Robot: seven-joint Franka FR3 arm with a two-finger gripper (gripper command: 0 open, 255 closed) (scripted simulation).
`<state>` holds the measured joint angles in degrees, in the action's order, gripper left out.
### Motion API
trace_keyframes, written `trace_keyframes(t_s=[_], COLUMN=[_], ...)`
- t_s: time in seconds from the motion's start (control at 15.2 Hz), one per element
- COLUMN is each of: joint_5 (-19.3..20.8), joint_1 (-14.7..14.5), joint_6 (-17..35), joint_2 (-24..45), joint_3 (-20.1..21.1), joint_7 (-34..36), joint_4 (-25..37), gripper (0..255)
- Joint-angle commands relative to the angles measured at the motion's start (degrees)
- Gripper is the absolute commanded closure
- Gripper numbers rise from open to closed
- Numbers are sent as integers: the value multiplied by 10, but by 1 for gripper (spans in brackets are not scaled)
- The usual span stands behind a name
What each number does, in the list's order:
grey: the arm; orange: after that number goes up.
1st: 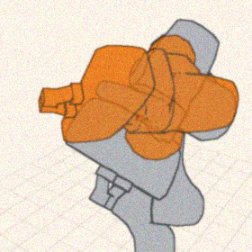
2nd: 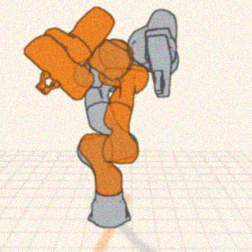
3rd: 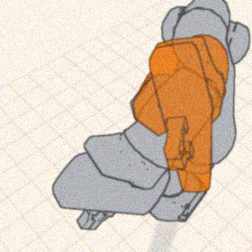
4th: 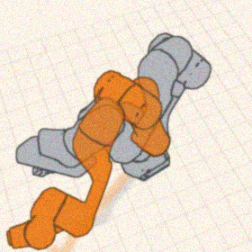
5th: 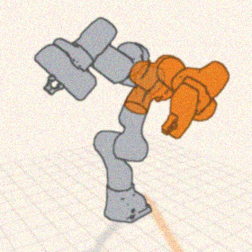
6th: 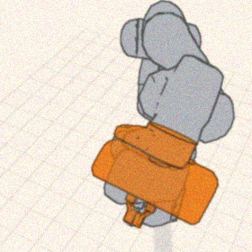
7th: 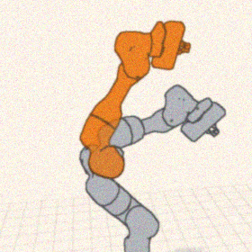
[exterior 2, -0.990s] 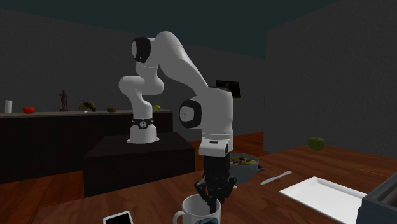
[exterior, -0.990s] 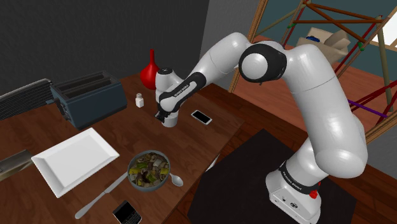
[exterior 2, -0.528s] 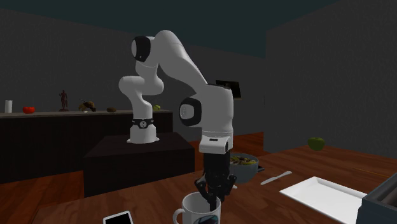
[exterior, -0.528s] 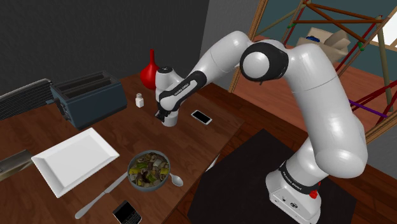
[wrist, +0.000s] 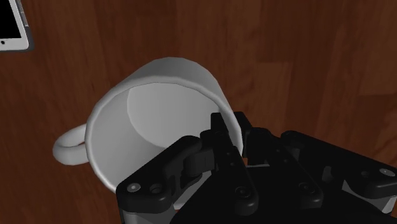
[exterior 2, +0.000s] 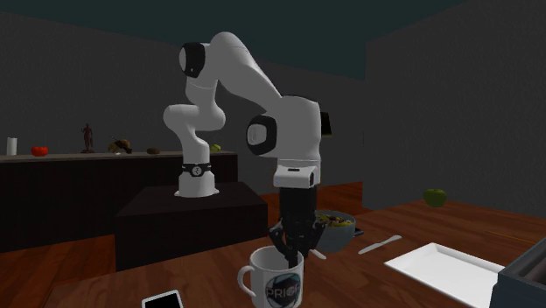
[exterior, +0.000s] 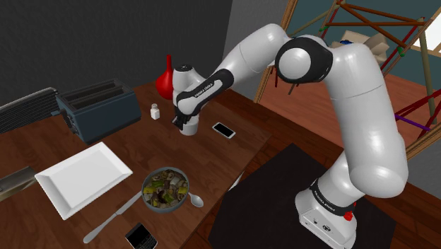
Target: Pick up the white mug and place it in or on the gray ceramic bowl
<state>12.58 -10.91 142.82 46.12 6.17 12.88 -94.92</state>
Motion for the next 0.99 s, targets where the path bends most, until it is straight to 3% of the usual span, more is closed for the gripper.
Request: trace_keyframes(t_s=[0.0,0.92], joint_5=[-2,-15], joint_1=[1,9], joint_6=[-8,-73], joint_2=[-12,-91], joint_3=[2,14], joint_7=[-1,-12], joint_4=[-4,-18], gripper=[255,255])
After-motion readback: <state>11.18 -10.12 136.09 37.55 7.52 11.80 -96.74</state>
